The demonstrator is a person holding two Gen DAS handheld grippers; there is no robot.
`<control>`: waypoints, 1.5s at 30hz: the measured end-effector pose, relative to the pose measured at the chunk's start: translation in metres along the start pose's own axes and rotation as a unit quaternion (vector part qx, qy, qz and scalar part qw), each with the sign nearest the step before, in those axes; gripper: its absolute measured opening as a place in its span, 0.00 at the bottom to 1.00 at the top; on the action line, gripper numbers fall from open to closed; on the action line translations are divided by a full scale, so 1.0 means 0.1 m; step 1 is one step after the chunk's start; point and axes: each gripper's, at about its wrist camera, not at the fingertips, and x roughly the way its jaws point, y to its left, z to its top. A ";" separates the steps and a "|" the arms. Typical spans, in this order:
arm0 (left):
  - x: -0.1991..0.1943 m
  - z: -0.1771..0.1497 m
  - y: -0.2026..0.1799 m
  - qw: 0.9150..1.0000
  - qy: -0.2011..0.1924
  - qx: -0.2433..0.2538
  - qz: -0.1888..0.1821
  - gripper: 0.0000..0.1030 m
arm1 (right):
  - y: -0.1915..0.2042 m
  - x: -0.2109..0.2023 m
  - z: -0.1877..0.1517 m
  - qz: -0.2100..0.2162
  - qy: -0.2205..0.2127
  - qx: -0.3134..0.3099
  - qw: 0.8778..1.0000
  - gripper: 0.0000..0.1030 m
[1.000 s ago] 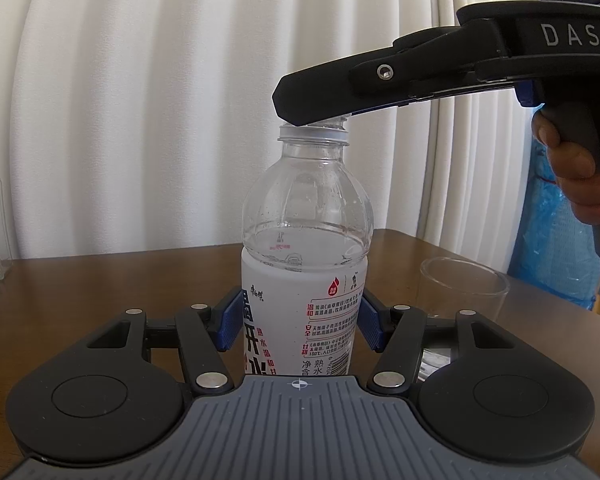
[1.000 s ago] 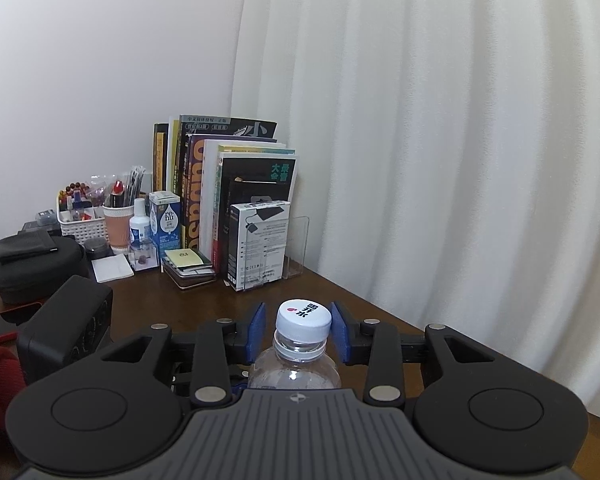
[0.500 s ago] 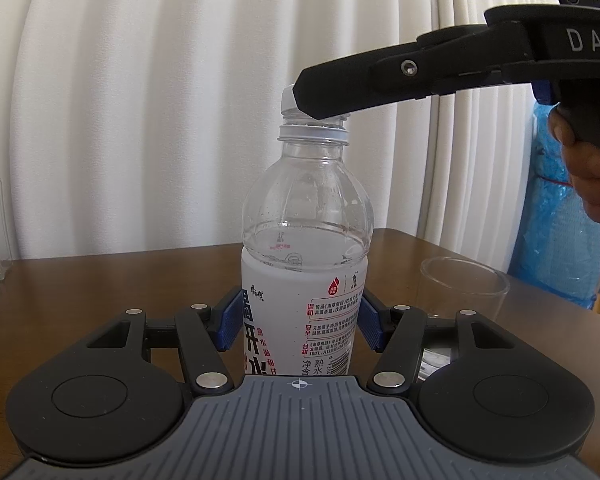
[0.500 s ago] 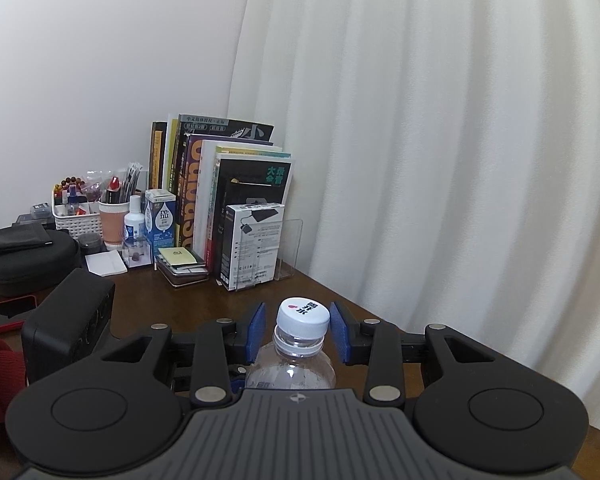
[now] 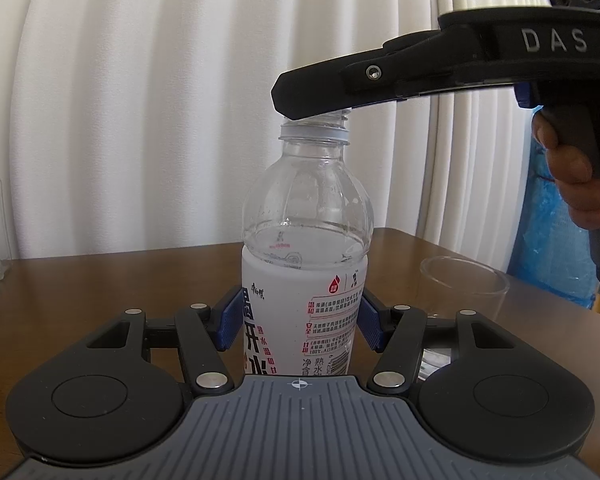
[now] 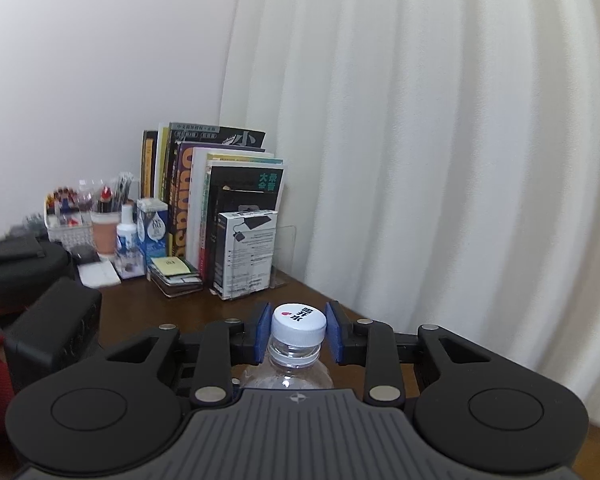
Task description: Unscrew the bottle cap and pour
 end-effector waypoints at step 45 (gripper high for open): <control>0.00 0.00 -0.04 1.000 0.000 0.001 0.000 0.57 | -0.16 0.00 -0.06 0.020 -0.010 0.066 0.998 0.32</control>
